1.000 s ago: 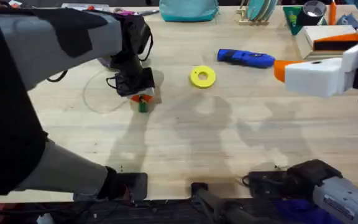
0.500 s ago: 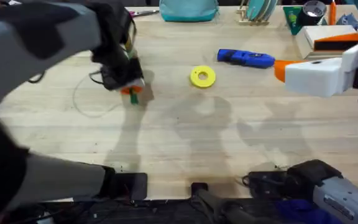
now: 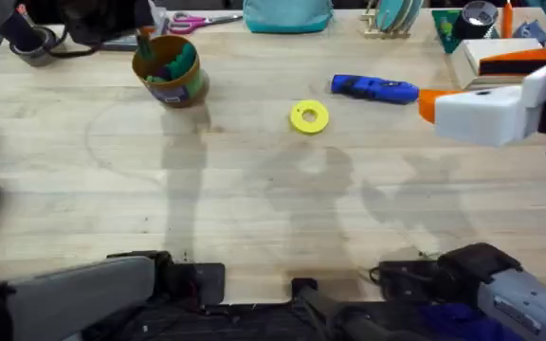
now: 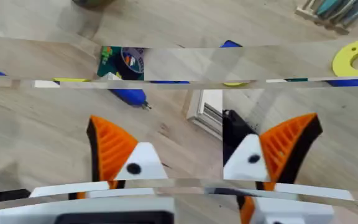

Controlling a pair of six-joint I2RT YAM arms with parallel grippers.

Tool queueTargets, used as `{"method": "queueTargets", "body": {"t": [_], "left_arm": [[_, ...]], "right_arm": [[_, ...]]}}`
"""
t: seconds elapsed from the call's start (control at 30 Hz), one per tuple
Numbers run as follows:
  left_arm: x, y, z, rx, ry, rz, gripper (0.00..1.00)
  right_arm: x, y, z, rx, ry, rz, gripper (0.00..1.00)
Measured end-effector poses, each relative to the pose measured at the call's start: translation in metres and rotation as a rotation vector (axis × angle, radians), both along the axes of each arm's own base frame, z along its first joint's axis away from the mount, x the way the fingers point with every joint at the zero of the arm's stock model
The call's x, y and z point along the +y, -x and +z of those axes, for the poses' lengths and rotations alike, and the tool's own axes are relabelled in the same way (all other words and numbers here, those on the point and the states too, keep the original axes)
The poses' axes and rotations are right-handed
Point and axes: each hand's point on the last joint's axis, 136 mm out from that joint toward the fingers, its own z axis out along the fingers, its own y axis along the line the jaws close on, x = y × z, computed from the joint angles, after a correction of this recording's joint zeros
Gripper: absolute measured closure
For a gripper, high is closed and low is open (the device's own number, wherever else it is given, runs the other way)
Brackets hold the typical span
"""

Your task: Pick up the gripper from the table and insert it into the empty holder that is missing its gripper. Then pick up a screw, insert it into the mounting hole, and use the screwdriver to tighten it. Finally, clean up the table by picking up the vegetable and placing it into the bucket.

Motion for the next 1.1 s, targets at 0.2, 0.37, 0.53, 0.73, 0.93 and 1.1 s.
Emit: {"method": "queueTargets", "body": {"t": [0.2,0.37,0.53,0.73,0.93,1.1], "left_arm": [[0.022,-0.03,-0.018,-0.014,-0.048,0.013,0.977],[0.027,-0.048,-0.052,0.036,-0.051,0.008,0.977],[0.025,-0.051,-0.058,0.044,-0.044,-0.002,0.977],[0.023,-0.051,-0.057,0.043,-0.042,-0.013,0.432],[0.022,-0.041,-0.041,0.025,-0.041,-0.014,0.017],[0.015,-0.013,-0.007,-0.009,-0.024,-0.031,0.015]], "right_arm": [[0.0,0.0,0.0,0.0,0.0,0.0,0.005],[0.0,0.0,0.0,-0.001,0.0,0.0,0.005],[0.0,0.0,0.0,0.0,0.0,0.0,0.005],[0.0,0.0,0.0,0.0,0.0,0.0,0.005],[0.0,0.0,0.0,0.0,0.0,0.0,0.005],[0.0,0.0,0.0,0.0,0.0,0.0,0.005]]}}
